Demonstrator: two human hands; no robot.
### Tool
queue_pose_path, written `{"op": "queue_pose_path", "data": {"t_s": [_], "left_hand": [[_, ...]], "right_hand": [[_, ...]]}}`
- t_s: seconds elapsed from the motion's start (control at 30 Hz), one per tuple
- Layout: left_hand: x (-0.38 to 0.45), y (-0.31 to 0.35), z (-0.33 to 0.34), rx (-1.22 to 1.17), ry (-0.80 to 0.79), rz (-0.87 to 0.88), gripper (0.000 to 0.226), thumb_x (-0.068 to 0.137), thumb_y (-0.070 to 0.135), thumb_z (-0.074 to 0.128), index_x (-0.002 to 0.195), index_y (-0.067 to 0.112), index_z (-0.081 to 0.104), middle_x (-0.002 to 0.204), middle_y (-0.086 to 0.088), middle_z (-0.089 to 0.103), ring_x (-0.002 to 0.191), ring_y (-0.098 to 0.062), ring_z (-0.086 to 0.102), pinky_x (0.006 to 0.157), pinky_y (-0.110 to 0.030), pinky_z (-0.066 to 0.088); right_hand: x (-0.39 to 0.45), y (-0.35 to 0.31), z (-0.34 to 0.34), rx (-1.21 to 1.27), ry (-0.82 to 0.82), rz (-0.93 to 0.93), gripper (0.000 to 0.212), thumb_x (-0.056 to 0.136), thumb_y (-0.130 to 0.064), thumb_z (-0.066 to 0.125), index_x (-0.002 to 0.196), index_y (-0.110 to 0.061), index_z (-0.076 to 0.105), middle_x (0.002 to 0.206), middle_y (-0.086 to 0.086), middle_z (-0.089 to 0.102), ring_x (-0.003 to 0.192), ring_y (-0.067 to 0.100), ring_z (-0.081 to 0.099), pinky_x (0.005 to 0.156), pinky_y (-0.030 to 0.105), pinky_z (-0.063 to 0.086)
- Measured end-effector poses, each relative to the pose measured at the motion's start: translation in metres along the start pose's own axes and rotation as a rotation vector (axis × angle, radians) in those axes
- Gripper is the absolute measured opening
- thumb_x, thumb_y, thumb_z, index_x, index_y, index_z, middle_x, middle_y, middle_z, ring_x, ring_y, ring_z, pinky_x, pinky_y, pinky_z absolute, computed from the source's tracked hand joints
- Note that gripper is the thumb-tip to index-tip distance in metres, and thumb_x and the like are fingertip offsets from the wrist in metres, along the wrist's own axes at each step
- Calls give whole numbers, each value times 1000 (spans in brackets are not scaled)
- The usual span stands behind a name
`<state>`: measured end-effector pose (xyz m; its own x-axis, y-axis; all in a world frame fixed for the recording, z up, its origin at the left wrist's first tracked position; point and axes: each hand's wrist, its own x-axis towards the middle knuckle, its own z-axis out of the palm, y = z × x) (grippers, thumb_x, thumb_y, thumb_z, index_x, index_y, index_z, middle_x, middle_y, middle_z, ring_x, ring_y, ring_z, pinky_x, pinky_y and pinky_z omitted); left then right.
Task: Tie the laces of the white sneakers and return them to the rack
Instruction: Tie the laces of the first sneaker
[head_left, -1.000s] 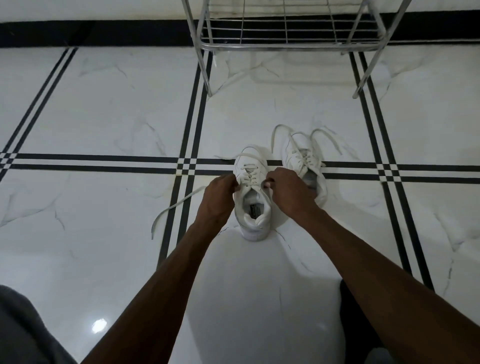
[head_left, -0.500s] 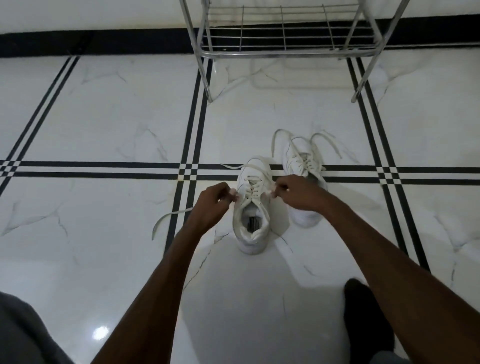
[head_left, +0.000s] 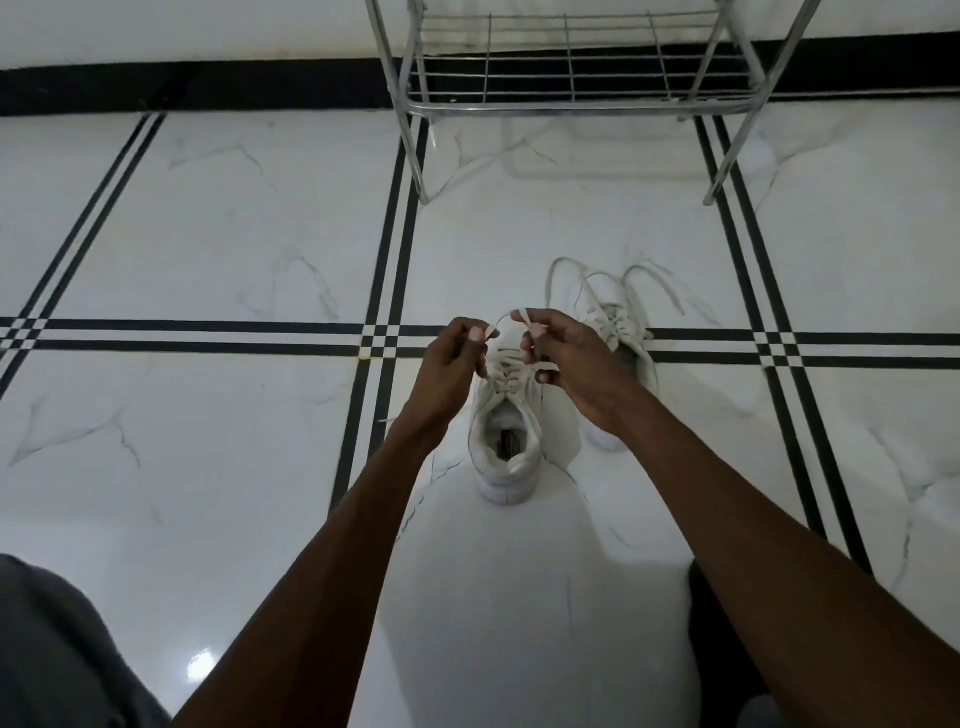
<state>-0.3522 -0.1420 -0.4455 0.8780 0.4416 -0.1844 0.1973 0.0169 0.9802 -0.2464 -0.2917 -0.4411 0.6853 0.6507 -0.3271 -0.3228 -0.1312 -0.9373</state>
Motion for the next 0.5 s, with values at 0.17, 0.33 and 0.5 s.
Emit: {"op": "queue_pose_path", "data": {"t_s": [0.17,0.33,0.5], "left_hand": [[-2,2,3,197,-58,81,27,110,14,43,130,9,60,95,-4,65,74,2,59,72,-18,50],[3,1,3,354,-119,187,32,105,4,45,131,17,60,90,-11,70,79,-21,67,77,-37,57],[1,4,5,428,-72,229,25,101,2,49,117,19,56,79,-7,72,69,-19,70,70,-41,60]], "right_hand": [[-1,0,2,-218,29,-15,38,99,-6,52,131,-26,59,94,-1,75,83,11,68,68,31,48],[6,2,9,-215,214,79,18,91,-11,66,108,-12,60,99,9,77,83,18,74,61,29,51],[5,-2,10,-167,46,35,9,88,-9,71,90,-13,78,91,22,76,83,24,70,71,31,55]]}}
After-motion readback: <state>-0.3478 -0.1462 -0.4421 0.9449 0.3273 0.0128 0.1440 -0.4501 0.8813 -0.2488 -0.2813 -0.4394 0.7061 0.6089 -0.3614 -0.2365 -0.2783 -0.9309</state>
